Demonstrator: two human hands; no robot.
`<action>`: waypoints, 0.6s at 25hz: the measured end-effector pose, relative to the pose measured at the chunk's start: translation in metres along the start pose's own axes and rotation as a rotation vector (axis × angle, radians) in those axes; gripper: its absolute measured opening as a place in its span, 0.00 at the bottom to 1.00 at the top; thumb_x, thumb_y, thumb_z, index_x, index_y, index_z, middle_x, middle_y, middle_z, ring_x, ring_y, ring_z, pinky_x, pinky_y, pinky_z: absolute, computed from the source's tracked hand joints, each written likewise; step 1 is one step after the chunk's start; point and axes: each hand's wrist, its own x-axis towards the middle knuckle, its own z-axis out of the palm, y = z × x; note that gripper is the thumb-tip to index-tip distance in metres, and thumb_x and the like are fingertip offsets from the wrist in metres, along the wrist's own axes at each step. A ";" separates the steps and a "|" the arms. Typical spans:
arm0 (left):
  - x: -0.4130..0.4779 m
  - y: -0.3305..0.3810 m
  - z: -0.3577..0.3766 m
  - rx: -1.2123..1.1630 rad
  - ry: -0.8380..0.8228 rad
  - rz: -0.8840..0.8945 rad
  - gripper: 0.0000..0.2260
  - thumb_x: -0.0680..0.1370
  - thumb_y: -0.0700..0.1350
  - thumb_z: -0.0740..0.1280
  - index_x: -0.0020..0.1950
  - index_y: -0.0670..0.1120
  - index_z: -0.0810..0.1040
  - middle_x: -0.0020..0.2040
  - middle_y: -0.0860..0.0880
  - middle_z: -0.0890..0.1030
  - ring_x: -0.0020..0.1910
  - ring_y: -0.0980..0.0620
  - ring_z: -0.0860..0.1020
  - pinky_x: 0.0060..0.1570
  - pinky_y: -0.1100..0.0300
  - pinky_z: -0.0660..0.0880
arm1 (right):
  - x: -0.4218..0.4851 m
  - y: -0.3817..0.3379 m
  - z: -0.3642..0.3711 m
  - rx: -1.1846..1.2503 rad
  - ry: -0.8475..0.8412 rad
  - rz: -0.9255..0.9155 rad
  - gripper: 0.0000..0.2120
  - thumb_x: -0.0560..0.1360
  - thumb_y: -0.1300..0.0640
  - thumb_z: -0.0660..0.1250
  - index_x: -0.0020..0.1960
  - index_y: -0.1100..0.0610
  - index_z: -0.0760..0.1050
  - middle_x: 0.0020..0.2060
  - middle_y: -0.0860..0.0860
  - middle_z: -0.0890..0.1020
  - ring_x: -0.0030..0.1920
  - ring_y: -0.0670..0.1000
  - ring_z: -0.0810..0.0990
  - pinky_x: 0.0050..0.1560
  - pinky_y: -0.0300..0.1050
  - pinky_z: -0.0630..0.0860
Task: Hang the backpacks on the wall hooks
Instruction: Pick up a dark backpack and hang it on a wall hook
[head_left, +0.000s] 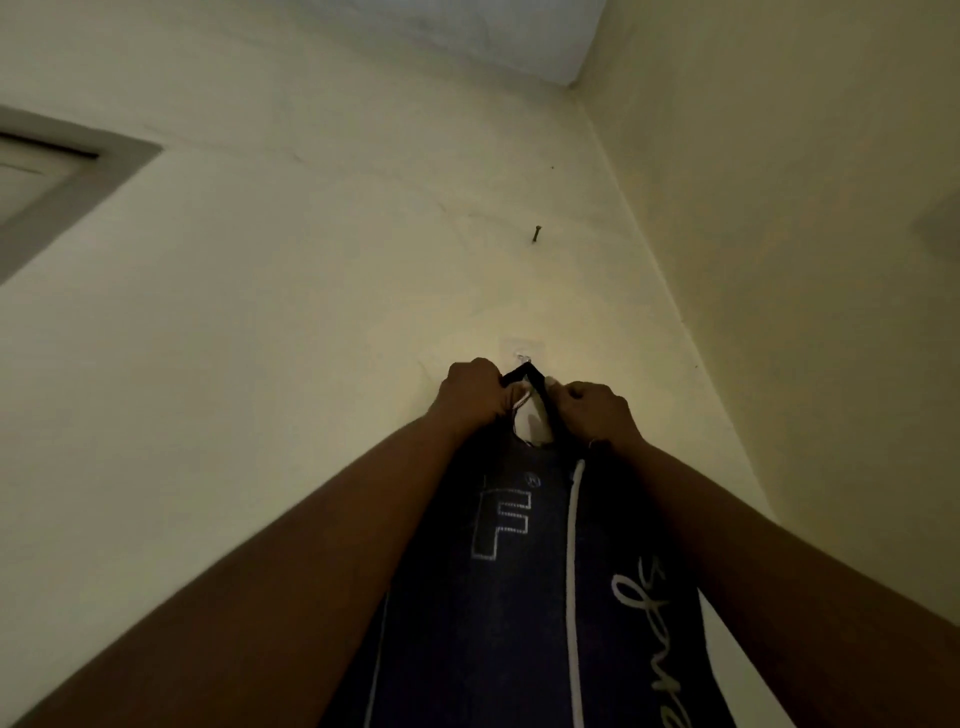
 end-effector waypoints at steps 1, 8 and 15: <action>-0.009 0.006 -0.005 -0.037 -0.033 -0.020 0.50 0.58 0.81 0.40 0.46 0.39 0.75 0.49 0.39 0.80 0.50 0.44 0.77 0.45 0.57 0.69 | -0.008 -0.003 -0.006 0.029 -0.032 0.028 0.25 0.81 0.46 0.51 0.55 0.64 0.77 0.56 0.61 0.80 0.58 0.61 0.76 0.51 0.44 0.67; -0.084 0.066 -0.015 -0.609 -0.004 -0.192 0.26 0.79 0.57 0.55 0.68 0.38 0.69 0.69 0.40 0.71 0.67 0.45 0.70 0.62 0.57 0.67 | -0.081 -0.015 -0.052 0.434 -0.112 0.260 0.23 0.80 0.45 0.52 0.69 0.55 0.69 0.68 0.55 0.73 0.67 0.56 0.71 0.69 0.52 0.66; -0.191 0.095 -0.034 -1.085 0.020 -0.313 0.22 0.78 0.56 0.58 0.71 0.50 0.66 0.71 0.50 0.69 0.69 0.53 0.67 0.66 0.62 0.63 | -0.190 -0.039 -0.111 0.555 -0.079 0.519 0.23 0.79 0.43 0.54 0.69 0.54 0.69 0.65 0.53 0.74 0.57 0.50 0.73 0.62 0.48 0.69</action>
